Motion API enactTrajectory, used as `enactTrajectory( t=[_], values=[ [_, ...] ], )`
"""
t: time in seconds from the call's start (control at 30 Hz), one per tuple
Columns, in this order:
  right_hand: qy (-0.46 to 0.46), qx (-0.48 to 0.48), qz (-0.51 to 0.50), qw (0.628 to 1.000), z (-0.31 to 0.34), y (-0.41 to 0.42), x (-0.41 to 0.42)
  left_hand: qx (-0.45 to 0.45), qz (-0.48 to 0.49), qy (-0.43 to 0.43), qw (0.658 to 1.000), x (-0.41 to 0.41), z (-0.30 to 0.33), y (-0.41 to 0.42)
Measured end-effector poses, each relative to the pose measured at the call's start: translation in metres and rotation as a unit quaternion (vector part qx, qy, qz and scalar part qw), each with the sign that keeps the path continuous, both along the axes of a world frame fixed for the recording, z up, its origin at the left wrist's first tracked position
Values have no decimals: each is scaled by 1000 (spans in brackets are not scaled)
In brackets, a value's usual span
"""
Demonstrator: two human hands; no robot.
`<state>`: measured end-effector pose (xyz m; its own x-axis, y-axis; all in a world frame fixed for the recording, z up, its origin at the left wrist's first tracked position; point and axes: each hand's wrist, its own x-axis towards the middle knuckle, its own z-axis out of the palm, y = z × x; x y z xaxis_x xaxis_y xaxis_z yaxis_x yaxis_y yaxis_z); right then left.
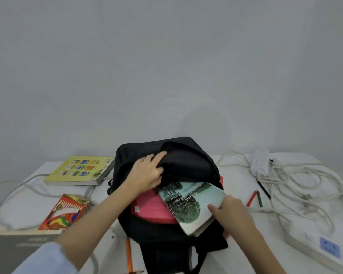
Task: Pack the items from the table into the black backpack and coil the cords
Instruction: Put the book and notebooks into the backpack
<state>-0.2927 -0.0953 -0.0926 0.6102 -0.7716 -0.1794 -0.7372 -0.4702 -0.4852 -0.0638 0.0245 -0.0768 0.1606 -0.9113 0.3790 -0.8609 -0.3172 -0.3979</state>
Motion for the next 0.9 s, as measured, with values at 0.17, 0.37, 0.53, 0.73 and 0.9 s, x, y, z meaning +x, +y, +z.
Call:
enactTrajectory(
  t=[0.17,0.37,0.53,0.73,0.9],
  values=[
    [-62,-192,186,962,11,-7,50,-72,-20,35,997,15,38,-14],
    [89,-210,310,923,-42,-25,108,-74,-48,36,996,13,39,-17],
    [80,-117,262,955,-40,-33,158,-93,-63,24,993,16,44,-22],
    [116,-50,272,954,-34,-34,159,-108,-63,63,990,31,39,-22],
    [14,-92,429,898,-17,-52,40,-94,-78,71,990,36,40,-26]
  ],
)
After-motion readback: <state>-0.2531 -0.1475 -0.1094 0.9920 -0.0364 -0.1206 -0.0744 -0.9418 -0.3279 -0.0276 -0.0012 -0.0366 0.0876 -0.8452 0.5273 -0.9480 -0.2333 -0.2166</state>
